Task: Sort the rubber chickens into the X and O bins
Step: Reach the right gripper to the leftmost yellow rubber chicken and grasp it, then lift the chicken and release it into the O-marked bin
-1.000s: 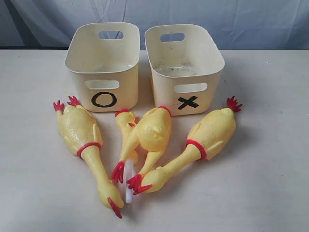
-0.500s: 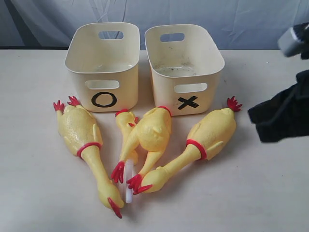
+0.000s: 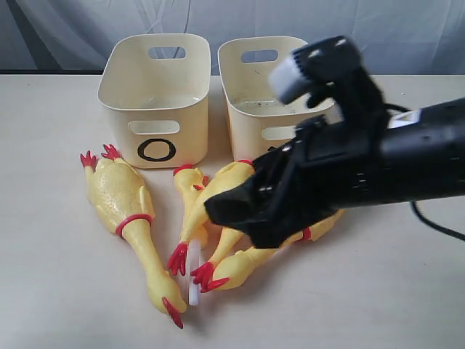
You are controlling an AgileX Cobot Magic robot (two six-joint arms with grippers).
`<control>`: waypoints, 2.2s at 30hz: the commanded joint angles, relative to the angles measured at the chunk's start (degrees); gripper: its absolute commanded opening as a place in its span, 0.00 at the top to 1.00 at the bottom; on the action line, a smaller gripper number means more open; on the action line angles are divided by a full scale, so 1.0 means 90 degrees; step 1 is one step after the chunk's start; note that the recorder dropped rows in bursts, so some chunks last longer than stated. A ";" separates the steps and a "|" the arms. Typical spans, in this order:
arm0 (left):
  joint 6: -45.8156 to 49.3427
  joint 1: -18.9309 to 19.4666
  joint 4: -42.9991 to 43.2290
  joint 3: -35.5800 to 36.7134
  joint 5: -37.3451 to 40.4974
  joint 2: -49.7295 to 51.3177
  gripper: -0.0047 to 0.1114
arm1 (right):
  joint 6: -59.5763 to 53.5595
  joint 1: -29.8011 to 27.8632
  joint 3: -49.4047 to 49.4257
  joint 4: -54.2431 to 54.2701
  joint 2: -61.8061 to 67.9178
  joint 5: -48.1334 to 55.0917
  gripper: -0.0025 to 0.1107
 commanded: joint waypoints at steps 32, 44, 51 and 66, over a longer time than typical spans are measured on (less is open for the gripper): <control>-0.0005 -0.0010 0.0013 -0.0048 -0.0053 0.0023 0.96 | 0.2642 0.1359 -0.3426 -0.3097 0.5603 0.0094 0.97; -0.0005 -0.0010 0.0013 -0.0048 -0.0053 0.0023 0.96 | 0.1638 0.1746 -0.6175 -0.2325 0.5356 0.1379 0.99; -0.0005 -0.0010 0.0013 -0.0048 -0.0053 0.0023 0.96 | 0.2967 0.1758 -0.8179 -0.8823 0.5042 0.4353 0.99; -0.0005 -0.0010 0.0013 -0.0048 -0.0053 0.0023 0.96 | 0.2925 0.1413 -0.8233 -1.2026 0.5318 0.4663 0.99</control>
